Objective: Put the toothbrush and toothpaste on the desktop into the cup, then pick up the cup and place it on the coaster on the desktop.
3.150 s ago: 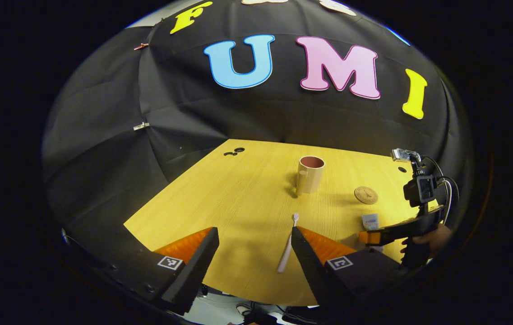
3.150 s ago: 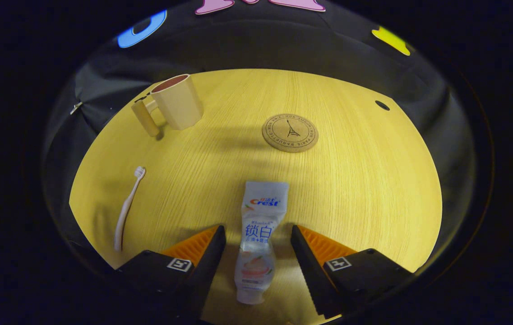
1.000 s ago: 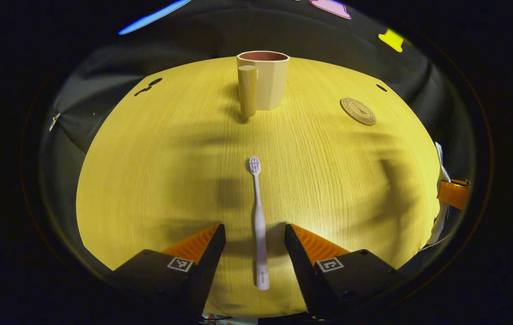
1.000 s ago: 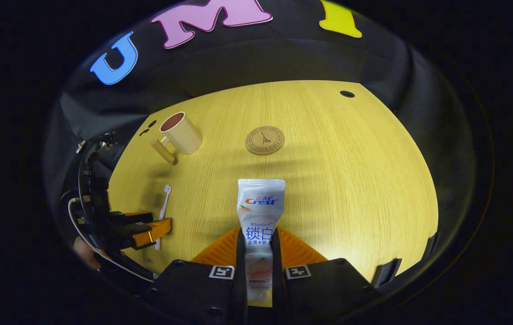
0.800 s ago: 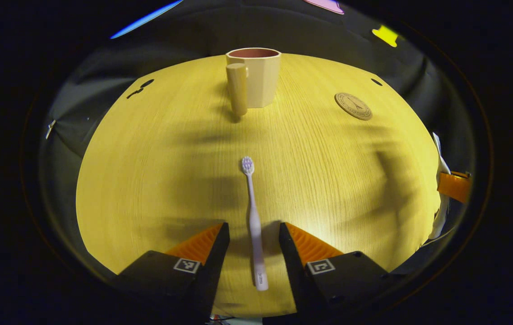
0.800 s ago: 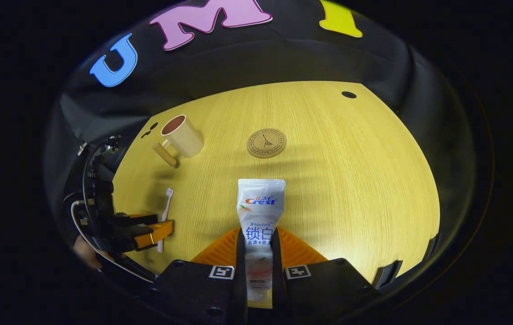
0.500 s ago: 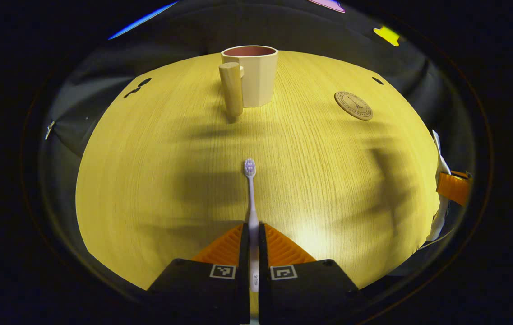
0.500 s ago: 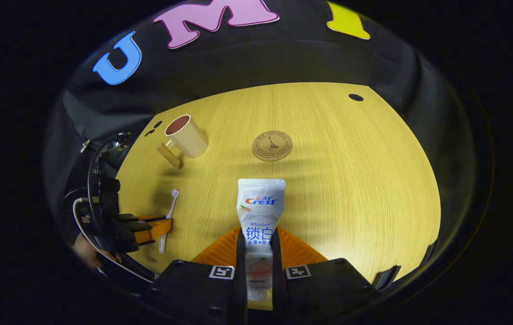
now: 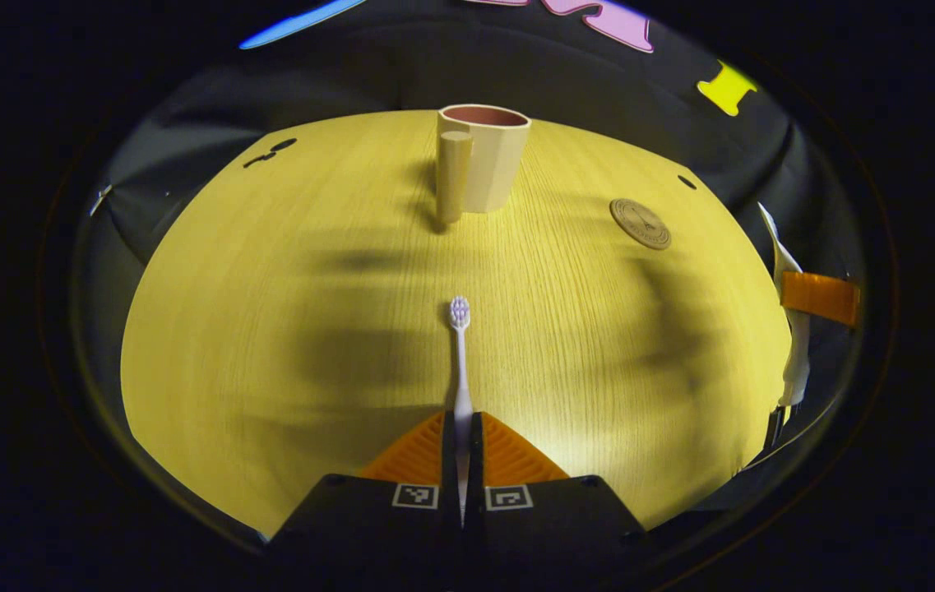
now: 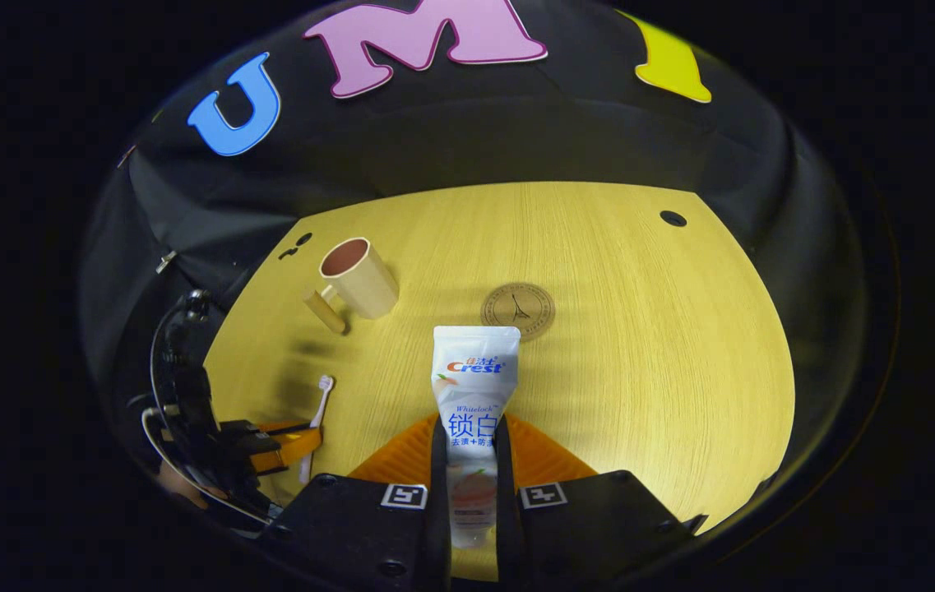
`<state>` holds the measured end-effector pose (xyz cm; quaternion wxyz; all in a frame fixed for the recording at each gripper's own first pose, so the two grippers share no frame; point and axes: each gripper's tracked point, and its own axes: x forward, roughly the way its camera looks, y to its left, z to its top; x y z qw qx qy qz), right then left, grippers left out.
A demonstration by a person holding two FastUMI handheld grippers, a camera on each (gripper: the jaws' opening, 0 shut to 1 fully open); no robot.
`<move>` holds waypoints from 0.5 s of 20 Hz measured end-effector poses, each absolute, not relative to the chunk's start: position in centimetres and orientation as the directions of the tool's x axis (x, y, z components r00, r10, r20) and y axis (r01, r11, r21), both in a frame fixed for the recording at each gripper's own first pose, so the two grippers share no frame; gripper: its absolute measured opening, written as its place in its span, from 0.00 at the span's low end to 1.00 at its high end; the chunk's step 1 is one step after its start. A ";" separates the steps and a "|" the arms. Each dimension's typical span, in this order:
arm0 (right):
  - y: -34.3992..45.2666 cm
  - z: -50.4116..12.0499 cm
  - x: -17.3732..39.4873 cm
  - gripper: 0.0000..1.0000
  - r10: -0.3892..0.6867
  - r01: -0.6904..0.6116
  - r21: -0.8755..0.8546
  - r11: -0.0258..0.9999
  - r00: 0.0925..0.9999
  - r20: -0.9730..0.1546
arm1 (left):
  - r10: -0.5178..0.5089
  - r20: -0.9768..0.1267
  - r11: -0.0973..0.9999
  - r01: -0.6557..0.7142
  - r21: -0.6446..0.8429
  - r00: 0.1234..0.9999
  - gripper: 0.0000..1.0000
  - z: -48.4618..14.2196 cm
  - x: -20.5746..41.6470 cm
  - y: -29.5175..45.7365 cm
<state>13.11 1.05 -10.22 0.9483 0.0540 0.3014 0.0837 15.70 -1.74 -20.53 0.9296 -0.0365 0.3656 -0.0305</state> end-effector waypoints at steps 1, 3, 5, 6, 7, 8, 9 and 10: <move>1.4 -9.6 13.6 0.26 0.195 -0.132 0.152 0.980 0.811 -0.552 | -0.098 -0.659 0.993 0.031 -0.113 0.746 0.06 -20.0 15.4 -1.9; 2.1 -8.1 14.7 0.26 0.204 -0.155 0.136 0.979 0.823 -0.530 | -0.125 -0.626 0.986 0.028 -0.163 0.769 0.06 -18.9 14.6 -2.1; 2.9 -5.9 16.2 0.26 0.214 -0.173 0.128 0.977 0.848 -0.484 | -0.145 -0.585 0.978 0.028 -0.205 0.798 0.06 -17.5 13.7 -2.1; 3.5 -4.8 17.0 0.26 0.224 -0.180 0.138 0.974 0.858 -0.462 | -0.141 -0.571 0.979 0.029 -0.201 0.809 0.06 -16.8 13.2 -1.9; 4.2 -3.7 17.8 0.26 0.237 -0.188 0.151 0.970 0.865 -0.442 | -0.130 -0.550 0.983 0.032 -0.183 0.825 0.06 -16.1 12.8 -1.5; 5.1 -2.6 18.7 0.26 0.249 -0.197 0.163 0.967 0.873 -0.418 | -0.129 -0.529 0.985 0.046 -0.167 0.839 0.06 -15.3 12.4 -1.3; 5.8 -1.6 19.5 0.26 0.260 -0.208 0.170 0.963 0.880 -0.398 | -0.134 -0.513 0.986 0.061 -0.155 0.848 0.06 -14.7 12.1 -1.5; 6.5 -0.6 20.4 0.25 0.267 -0.217 0.170 0.961 0.886 -0.378 | -0.141 -0.504 0.986 0.076 -0.148 0.852 0.06 -14.2 11.8 -1.6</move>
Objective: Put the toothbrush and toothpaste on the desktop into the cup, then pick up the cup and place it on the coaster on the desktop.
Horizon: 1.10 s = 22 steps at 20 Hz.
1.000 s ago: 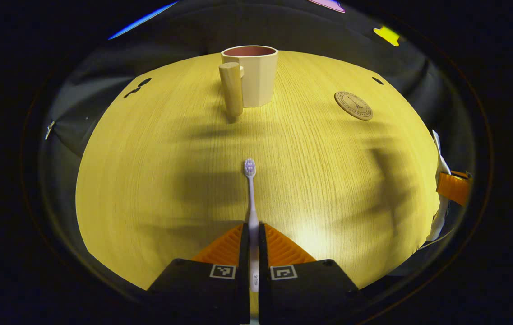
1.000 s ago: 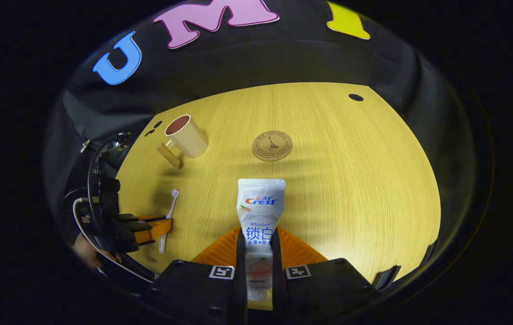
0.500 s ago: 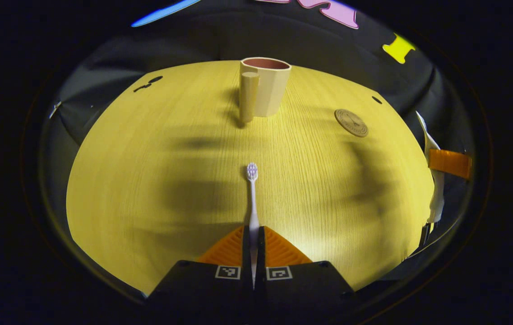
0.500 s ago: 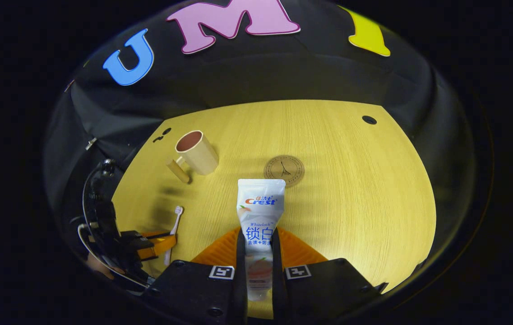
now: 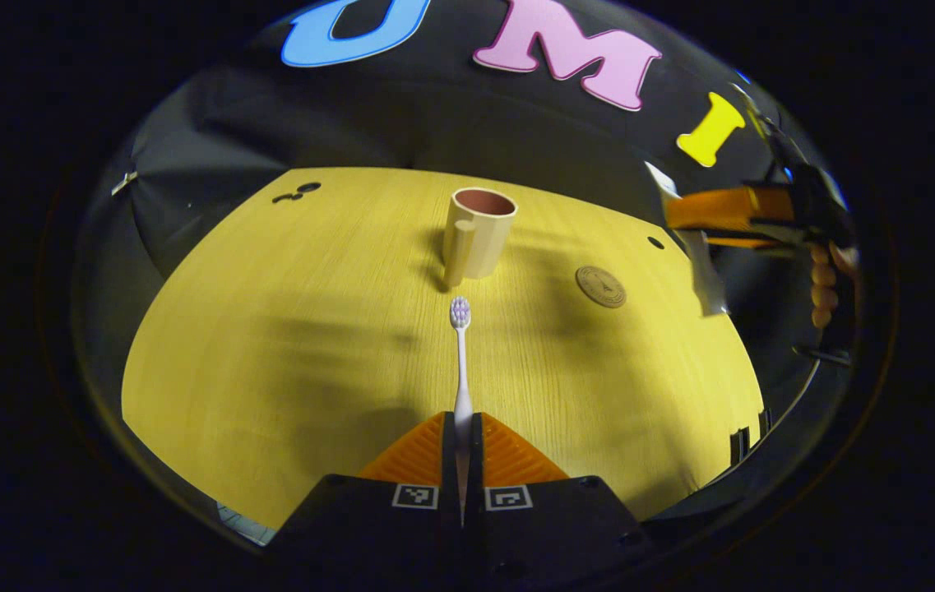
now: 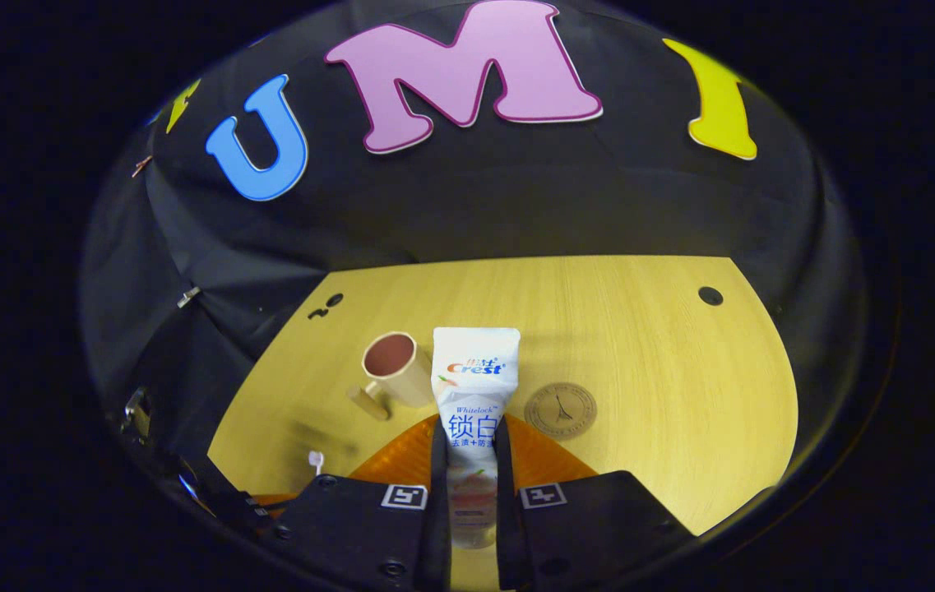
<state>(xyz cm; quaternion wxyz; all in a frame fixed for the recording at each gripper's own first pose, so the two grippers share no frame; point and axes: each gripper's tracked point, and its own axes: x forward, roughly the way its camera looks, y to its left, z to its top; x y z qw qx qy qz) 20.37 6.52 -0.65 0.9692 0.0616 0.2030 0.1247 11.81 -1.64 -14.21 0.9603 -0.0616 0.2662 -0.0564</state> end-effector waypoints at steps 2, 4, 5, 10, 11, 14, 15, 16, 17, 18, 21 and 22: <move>8.0 1.1 22.0 0.26 0.282 -0.240 0.164 0.957 0.902 -0.326 | -0.168 -0.500 0.981 0.094 -0.169 0.849 0.06 -13.5 10.9 -2.1; 10.0 2.6 23.3 0.25 0.309 -0.270 0.171 0.948 0.909 -0.278 | -0.183 -0.475 0.973 0.090 -0.213 0.861 0.06 -12.4 10.3 -2.3; 11.0 3.2 24.0 0.25 0.324 -0.285 0.175 0.942 0.910 -0.259 | -0.192 -0.463 0.967 0.085 -0.242 0.865 0.06 -11.9 10.0 -2.3; 15.7 4.4 27.3 0.25 0.378 -0.347 0.167 0.923 0.900 -0.216 | -0.164 -0.394 0.953 0.041 -0.301 0.905 0.06 -10.3 10.0 -0.4; 16.5 4.5 27.9 0.26 0.386 -0.357 0.166 0.919 0.899 -0.207 | -0.156 -0.383 0.952 0.035 -0.305 0.911 0.06 -10.0 9.9 0.0; 18.4 4.6 29.8 0.25 0.411 -0.389 0.146 0.909 0.897 -0.166 | -0.138 -0.339 0.945 0.021 -0.326 0.930 0.06 -9.1 9.9 1.2; 19.3 4.5 30.2 0.25 0.436 -0.414 0.156 0.897 0.887 -0.155 | -0.143 -0.327 0.940 0.024 -0.341 0.934 0.06 -9.0 9.8 1.2; 19.9 4.4 30.4 0.25 0.457 -0.431 0.180 0.885 0.877 -0.149 | -0.149 -0.317 0.932 0.025 -0.363 0.937 0.06 -8.9 9.8 1.2; 20.1 4.3 31.0 0.25 0.464 -0.433 0.203 0.878 0.875 -0.140 | -0.147 -0.310 0.924 0.019 -0.383 0.939 0.06 -8.9 9.8 1.5; 20.2 4.4 31.6 0.26 0.463 -0.430 0.219 0.876 0.878 -0.126 | -0.148 -0.308 0.917 0.014 -0.398 0.940 0.06 -9.1 9.5 1.4; 20.2 4.2 33.7 0.25 0.441 -0.409 0.237 0.881 0.892 -0.098 | -0.132 -0.313 0.918 -0.003 -0.397 0.940 0.06 -9.4 9.8 1.6; 20.2 3.6 34.3 0.25 0.435 -0.401 0.244 0.883 0.894 -0.107 | -0.132 -0.310 0.920 0.000 -0.393 0.942 0.06 -9.3 9.8 1.6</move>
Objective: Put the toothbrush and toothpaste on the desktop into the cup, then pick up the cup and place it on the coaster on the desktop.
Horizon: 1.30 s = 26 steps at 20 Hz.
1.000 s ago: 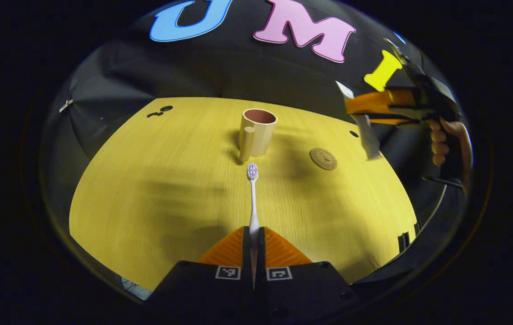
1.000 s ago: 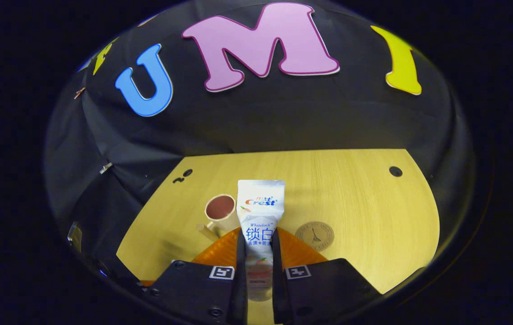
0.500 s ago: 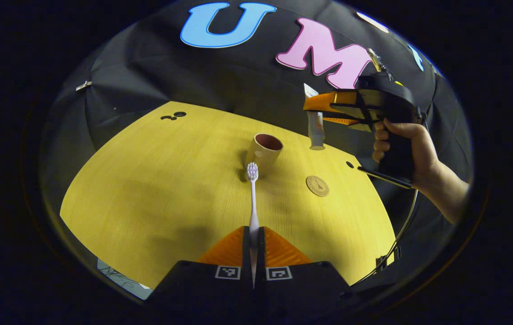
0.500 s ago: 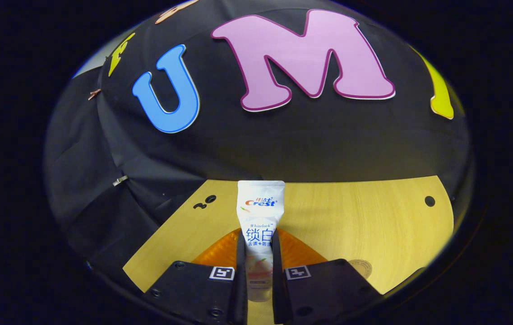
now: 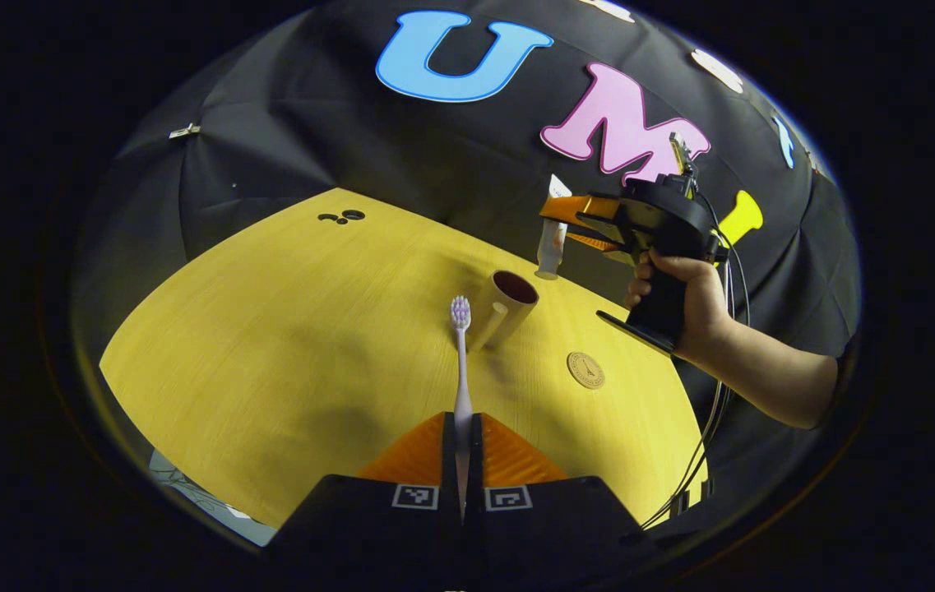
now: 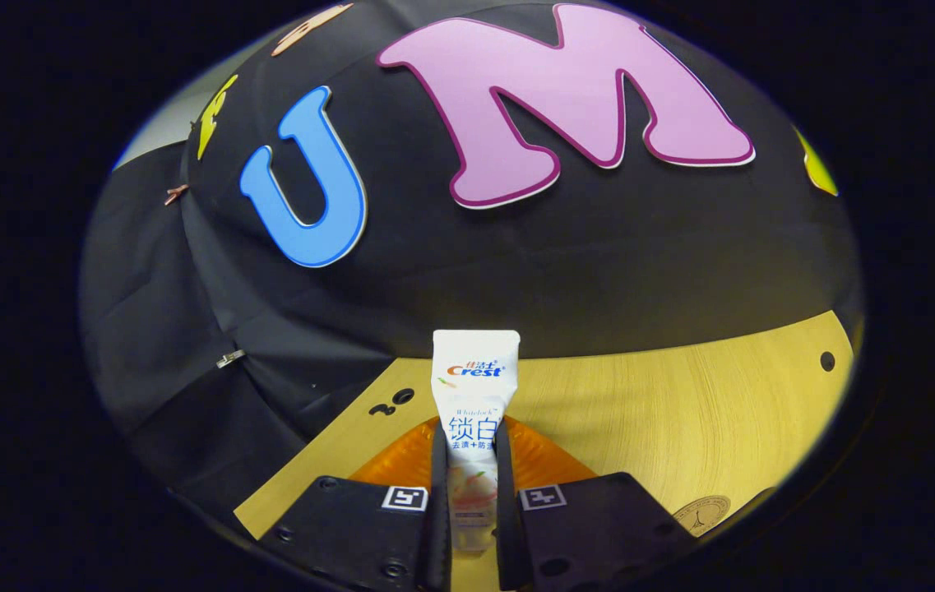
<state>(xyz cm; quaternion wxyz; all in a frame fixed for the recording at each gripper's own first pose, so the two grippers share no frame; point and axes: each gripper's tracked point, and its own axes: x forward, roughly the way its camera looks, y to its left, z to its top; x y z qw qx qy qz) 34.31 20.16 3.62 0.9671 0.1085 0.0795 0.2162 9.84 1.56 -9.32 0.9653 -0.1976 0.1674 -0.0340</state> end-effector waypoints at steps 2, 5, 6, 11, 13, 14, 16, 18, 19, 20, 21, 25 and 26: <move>20.5 2.2 35.2 0.25 0.439 -0.398 0.258 0.881 0.889 -0.130 | -0.134 -0.294 0.924 0.012 -0.383 0.946 0.06 -8.7 9.5 1.7; 20.6 0.9 36.0 0.26 0.415 -0.383 0.219 0.897 0.901 -0.124 | -0.149 -0.281 0.922 0.031 -0.385 0.948 0.06 -8.4 9.9 1.6; 20.7 0.7 36.1 0.25 0.407 -0.380 0.201 0.903 0.906 -0.118 | -0.151 -0.276 0.921 0.034 -0.387 0.949 0.06 -8.3 10.3 1.4; 20.9 -1.7 36.4 0.25 0.390 -0.368 0.158 0.916 0.911 -0.138 | -0.170 -0.263 0.923 0.059 -0.380 0.950 0.06 -7.4 11.4 0.1; 21.0 -3.0 36.1 0.29 0.393 -0.371 0.153 0.916 0.906 -0.158 | -0.171 -0.270 0.929 0.064 -0.365 0.948 0.06 -7.5 11.4 -0.1; 20.9 -3.3 35.9 0.30 0.395 -0.368 0.170 0.914 0.904 -0.167 | -0.170 -0.269 0.932 0.066 -0.357 0.948 0.06 -7.4 11.4 -0.2; 21.3 -3.4 35.0 0.51 0.416 -0.382 0.207 0.901 0.895 -0.159 | -0.166 -0.268 0.934 0.063 -0.353 0.949 0.06 -7.8 11.0 -0.2; 21.3 -3.2 34.2 0.81 0.428 -0.391 0.217 0.894 0.889 -0.161 | -0.158 -0.262 0.932 0.057 -0.357 0.952 0.06 -7.6 10.7 -0.1; 21.0 -2.3 33.7 0.99 0.427 -0.391 0.218 0.894 0.890 -0.157 | -0.154 -0.253 0.931 0.055 -0.361 0.955 0.06 -7.4 10.8 0.0; 20.6 -1.7 33.0 0.98 0.429 -0.393 0.221 0.892 0.891 -0.147 | -0.152 -0.246 0.930 0.055 -0.363 0.957 0.11 -7.1 10.9 -0.1; 20.2 -0.9 32.2 0.98 0.432 -0.397 0.224 0.890 0.892 -0.134 | -0.148 -0.239 0.931 0.054 -0.360 0.960 0.06 -6.9 11.2 -0.1; 17.2 1.2 29.5 0.98 0.416 -0.388 0.225 0.894 0.904 -0.095 | -0.154 -0.184 0.940 0.086 -0.331 0.971 0.06 -4.8 12.7 -0.6; 16.3 1.5 28.8 0.98 0.409 -0.381 0.228 0.896 0.908 -0.091 | -0.157 -0.162 0.941 0.098 -0.325 0.974 0.06 -4.1 13.1 -0.8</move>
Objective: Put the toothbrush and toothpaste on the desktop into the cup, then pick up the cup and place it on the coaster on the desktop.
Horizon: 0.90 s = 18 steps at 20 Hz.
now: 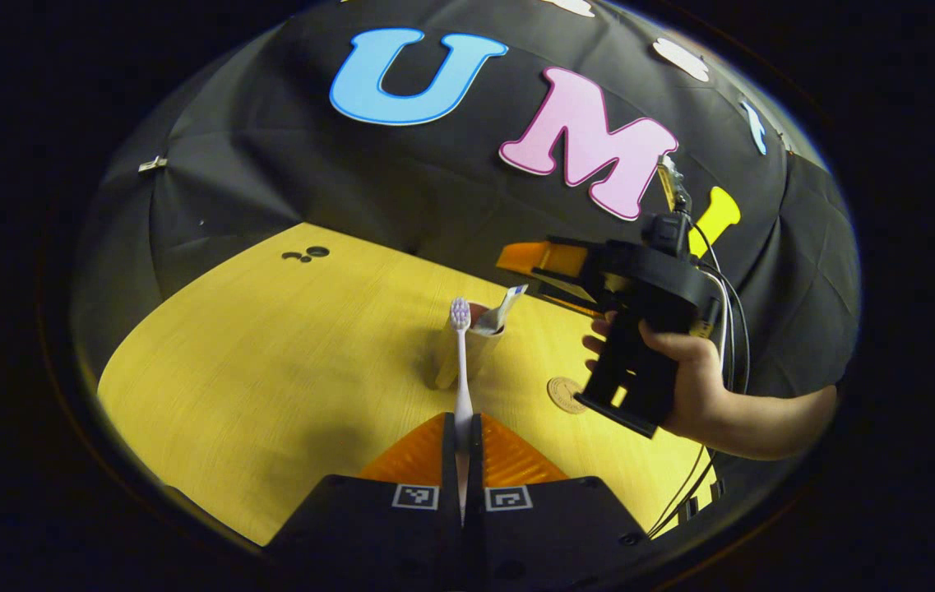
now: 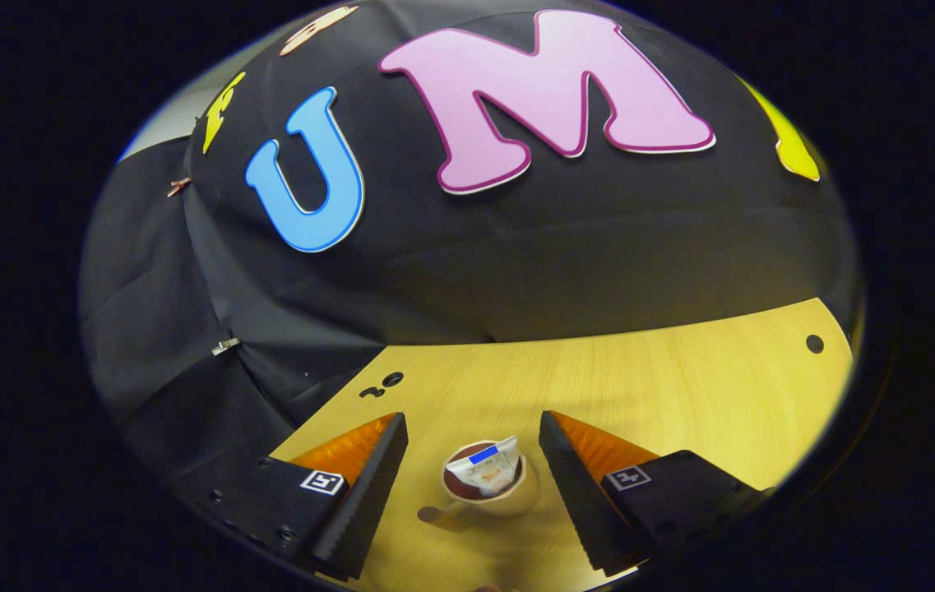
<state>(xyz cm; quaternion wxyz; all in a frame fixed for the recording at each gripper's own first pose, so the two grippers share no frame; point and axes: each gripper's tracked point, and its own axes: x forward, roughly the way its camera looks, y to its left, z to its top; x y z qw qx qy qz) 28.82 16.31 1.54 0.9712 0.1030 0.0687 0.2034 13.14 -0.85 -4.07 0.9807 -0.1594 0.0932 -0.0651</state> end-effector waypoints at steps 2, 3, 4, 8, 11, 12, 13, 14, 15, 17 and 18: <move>14.1 2.0 27.6 0.98 0.389 -0.358 0.250 0.899 0.917 -0.085 | -0.165 -0.117 0.941 0.121 -0.317 0.979 0.06 -2.3 14.5 -1.2; 13.1 2.1 27.0 0.98 0.380 -0.347 0.266 0.899 0.921 -0.084 | -0.169 -0.093 0.940 0.132 -0.315 0.981 0.06 -1.5 15.4 -1.4; 12.0 2.3 26.5 0.98 0.373 -0.337 0.281 0.899 0.924 -0.083 | -0.171 -0.069 0.938 0.141 -0.317 0.983 0.06 -0.5 16.2 -1.6; 7.2 0.9 24.9 0.98 0.326 -0.282 0.288 0.915 0.938 -0.118 | -0.170 0.027 0.933 0.170 -0.317 0.985 0.06 2.9 19.9 -2.0; 4.0 0.5 23.9 0.98 0.292 -0.243 0.294 0.924 0.947 -0.134 | -0.163 0.083 0.937 0.180 -0.298 0.983 0.06 4.8 22.7 -2.0; 3.1 0.1 23.5 0.98 0.282 -0.231 0.293 0.928 0.949 -0.143 | -0.166 0.098 0.936 0.188 -0.296 0.981 0.06 5.2 23.5 -2.1; 2.2 -0.4 23.1 0.98 0.271 -0.219 0.291 0.931 0.951 -0.149 | -0.167 0.116 0.935 0.194 -0.297 0.979 0.06 5.5 24.3 -2.2; 1.4 -0.6 22.9 0.98 0.259 -0.208 0.287 0.935 0.954 -0.153 | -0.167 0.130 0.932 0.200 -0.301 0.977 0.06 5.7 25.0 -2.3; 0.6 -1.0 22.8 0.98 0.247 -0.196 0.283 0.939 0.956 -0.158 | -0.169 0.142 0.929 0.206 -0.308 0.975 0.06 5.7 25.7 -2.5; -0.6 -1.9 22.6 0.98 0.229 -0.175 0.280 0.944 0.958 -0.175 | -0.162 0.159 0.922 0.207 -0.326 0.974 0.06 5.6 27.2 -2.7; -1.2 -2.3 22.6 0.98 0.223 -0.167 0.280 0.945 0.957 -0.184 | -0.159 0.169 0.918 0.209 -0.338 0.973 0.06 5.7 27.8 -2.7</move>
